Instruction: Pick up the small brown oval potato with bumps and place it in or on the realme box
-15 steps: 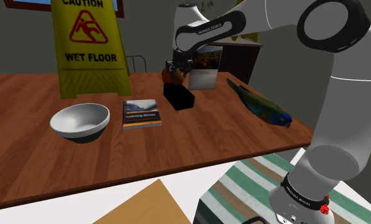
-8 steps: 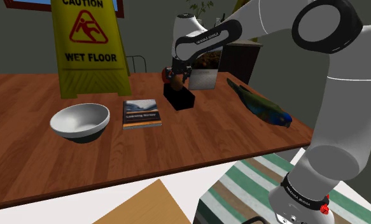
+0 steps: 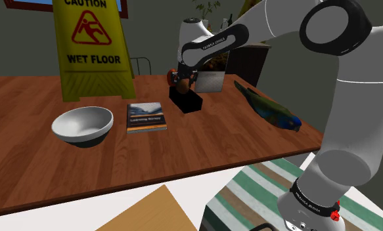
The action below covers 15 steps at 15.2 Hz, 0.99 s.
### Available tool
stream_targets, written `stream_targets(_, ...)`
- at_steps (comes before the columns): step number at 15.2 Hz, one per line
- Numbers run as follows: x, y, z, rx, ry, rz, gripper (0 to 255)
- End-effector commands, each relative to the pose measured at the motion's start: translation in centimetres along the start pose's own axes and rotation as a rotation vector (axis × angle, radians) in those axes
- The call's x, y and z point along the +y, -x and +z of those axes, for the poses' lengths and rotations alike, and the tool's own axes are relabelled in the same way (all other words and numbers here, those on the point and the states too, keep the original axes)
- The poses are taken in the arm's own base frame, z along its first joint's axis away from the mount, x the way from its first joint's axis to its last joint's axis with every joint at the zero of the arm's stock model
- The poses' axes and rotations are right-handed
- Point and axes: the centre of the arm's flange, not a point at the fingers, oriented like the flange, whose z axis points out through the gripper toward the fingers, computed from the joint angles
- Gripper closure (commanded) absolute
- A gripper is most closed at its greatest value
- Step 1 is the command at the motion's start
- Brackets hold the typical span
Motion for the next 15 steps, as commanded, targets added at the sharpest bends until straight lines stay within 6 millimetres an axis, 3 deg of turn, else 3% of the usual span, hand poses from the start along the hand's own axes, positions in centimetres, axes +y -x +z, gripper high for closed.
stream_targets(1,-0.2,0.4,0.8,-0.015,0.003,-0.005,255)
stream_targets(2,-0.3,0.4,0.8,-0.015,0.003,-0.005,255)
stream_targets(3,-0.2,0.4,0.8,-0.015,0.003,-0.005,0)
stream_targets(8,-0.3,0.4,0.8,-0.015,0.003,-0.005,0)
stream_targets(12,-0.3,0.4,-4.2,-0.015,0.003,-0.005,0)
stream_targets(15,-0.3,0.4,-4.2,-0.015,0.003,-0.005,0)
